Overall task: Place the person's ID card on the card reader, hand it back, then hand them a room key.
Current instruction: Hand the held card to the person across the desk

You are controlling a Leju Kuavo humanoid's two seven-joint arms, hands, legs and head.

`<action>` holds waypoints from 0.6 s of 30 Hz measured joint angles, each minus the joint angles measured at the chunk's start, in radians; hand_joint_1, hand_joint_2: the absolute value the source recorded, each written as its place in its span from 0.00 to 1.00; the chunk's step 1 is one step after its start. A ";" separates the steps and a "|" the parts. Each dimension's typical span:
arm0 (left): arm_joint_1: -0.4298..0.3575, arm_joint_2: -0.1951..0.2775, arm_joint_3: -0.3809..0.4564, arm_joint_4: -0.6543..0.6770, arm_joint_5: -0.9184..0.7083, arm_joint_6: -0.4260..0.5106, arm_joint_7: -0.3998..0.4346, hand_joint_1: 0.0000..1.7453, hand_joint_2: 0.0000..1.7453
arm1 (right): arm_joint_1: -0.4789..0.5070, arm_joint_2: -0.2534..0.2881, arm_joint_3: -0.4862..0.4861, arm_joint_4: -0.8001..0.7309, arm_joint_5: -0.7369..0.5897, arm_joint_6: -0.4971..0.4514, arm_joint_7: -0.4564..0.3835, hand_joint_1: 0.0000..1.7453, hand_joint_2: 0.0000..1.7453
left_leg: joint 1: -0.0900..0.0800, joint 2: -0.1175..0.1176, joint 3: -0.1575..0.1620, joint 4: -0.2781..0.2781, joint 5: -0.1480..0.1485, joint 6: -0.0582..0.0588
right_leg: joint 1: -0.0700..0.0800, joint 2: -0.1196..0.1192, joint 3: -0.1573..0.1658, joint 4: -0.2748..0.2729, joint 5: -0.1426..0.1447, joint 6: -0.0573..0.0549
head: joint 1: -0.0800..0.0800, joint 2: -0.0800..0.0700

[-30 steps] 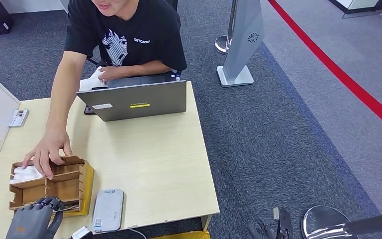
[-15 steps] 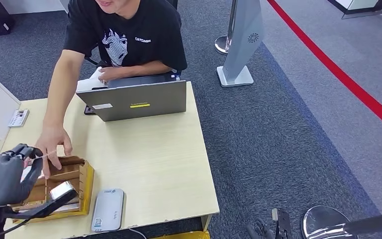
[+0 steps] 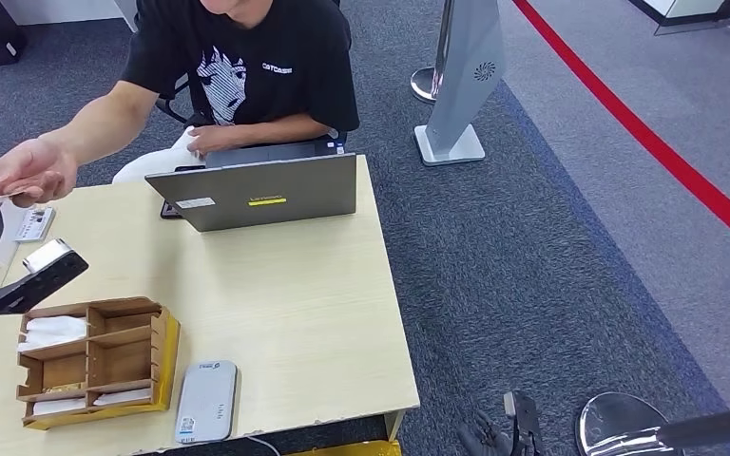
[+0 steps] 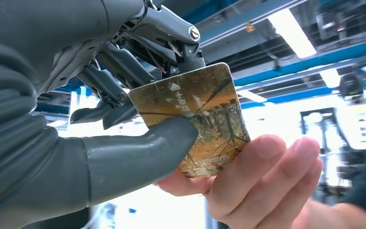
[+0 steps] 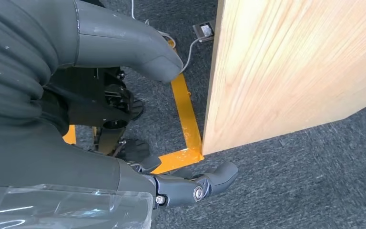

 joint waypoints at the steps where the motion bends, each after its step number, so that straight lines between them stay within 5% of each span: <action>1: -0.001 0.000 0.002 0.004 0.001 0.000 0.003 1.00 1.00 | -0.001 -0.001 0.002 0.001 0.001 -0.002 0.002 0.00 1.00 | 0.000 0.000 0.000 0.000 0.000 0.000 | 0.000 0.000 0.000 0.000 0.000 0.000 | 0.000 0.000; 2: 0.000 0.000 0.002 0.008 0.002 0.002 0.005 0.84 1.00 | -0.001 -0.002 0.004 0.003 0.002 -0.004 0.005 0.00 1.00 | 0.000 0.000 0.000 0.000 0.000 0.000 | 0.000 0.000 0.000 0.000 0.000 0.000 | 0.000 0.000; 5: 0.016 -0.001 0.003 0.016 0.002 0.019 0.003 0.09 1.00 | -0.001 -0.007 0.010 0.007 0.002 -0.008 0.007 0.00 1.00 | 0.000 0.001 0.000 0.000 0.000 0.000 | 0.000 0.001 0.000 0.000 0.000 0.000 | 0.000 0.000; 6: 0.025 -0.002 0.003 0.016 0.001 0.027 0.000 0.00 1.00 | 0.000 -0.007 0.010 0.008 0.001 -0.008 0.006 0.00 1.00 | 0.000 0.001 0.000 0.000 0.000 0.000 | 0.000 0.001 0.000 0.000 0.000 0.000 | 0.000 0.000; 18: 0.215 -0.074 0.067 -0.109 0.183 0.175 -0.074 0.00 1.00 | 0.053 -0.008 0.003 -0.045 -0.001 -0.028 0.032 0.00 1.00 | -0.001 0.001 -0.001 0.000 -0.002 0.001 | 0.000 0.002 -0.001 -0.001 -0.001 0.001 | 0.000 0.000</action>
